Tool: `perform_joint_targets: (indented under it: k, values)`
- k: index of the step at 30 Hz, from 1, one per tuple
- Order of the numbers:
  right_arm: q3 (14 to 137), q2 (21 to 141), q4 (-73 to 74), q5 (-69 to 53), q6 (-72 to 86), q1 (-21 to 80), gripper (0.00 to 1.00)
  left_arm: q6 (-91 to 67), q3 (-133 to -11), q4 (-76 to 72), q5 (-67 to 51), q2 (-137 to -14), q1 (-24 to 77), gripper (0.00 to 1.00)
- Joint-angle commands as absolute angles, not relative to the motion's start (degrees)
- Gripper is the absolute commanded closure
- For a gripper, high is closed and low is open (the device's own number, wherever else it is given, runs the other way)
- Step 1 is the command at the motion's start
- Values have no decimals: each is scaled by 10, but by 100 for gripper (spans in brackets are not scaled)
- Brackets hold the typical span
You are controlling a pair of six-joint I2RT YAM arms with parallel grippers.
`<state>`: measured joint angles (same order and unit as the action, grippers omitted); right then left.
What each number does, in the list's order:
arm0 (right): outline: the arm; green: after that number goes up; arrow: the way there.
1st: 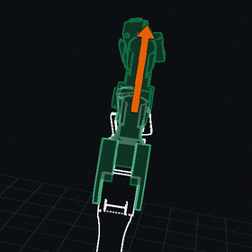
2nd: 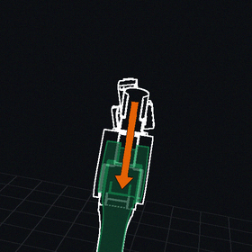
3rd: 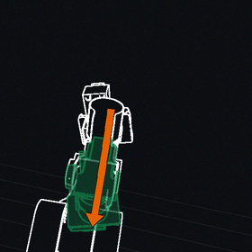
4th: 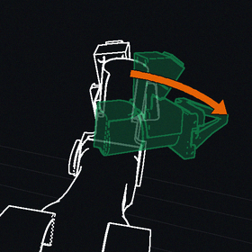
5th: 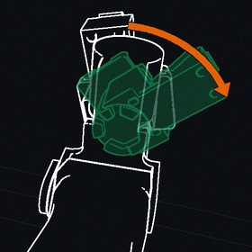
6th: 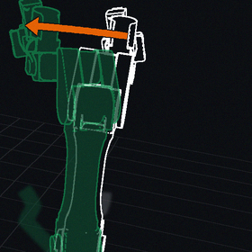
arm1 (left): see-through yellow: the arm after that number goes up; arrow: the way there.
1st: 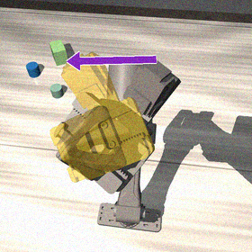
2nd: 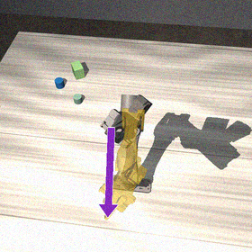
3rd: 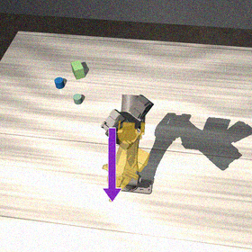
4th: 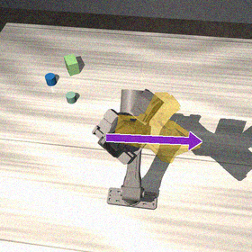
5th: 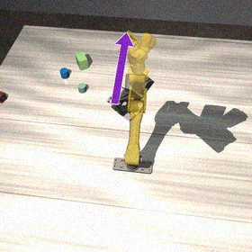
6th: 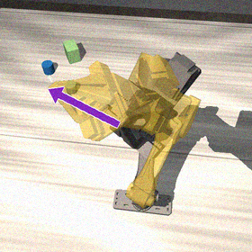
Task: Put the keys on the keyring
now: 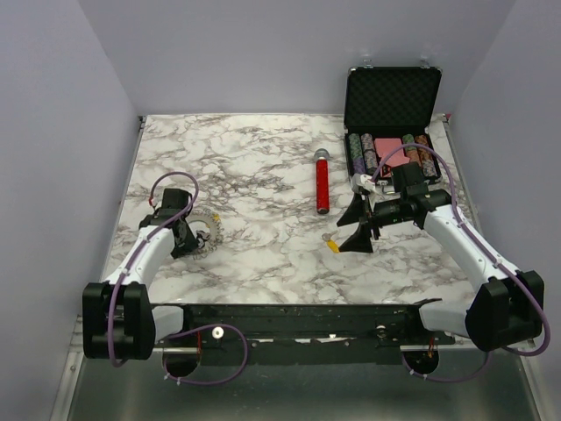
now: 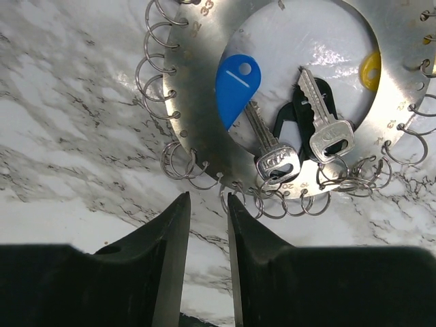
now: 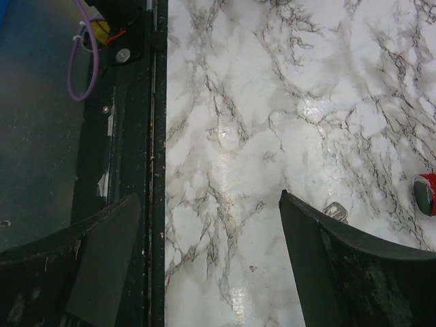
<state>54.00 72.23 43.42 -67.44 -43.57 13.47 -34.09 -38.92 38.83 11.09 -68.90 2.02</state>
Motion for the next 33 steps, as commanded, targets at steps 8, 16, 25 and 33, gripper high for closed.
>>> perform_joint_targets:
  k: [8,16,25,33]
  values:
    - [555,708,457,-704,-452,134,9,-305,-412,390,108,-715,-23,63]
    - [557,703,465,-710,-457,134,9,-298,-419,386,98,-751,-40,63]
    - [558,699,472,-714,-464,134,9,-292,-426,382,85,-781,-46,67]
    - [558,697,473,-715,-465,134,9,-287,-424,381,75,-773,-46,90]
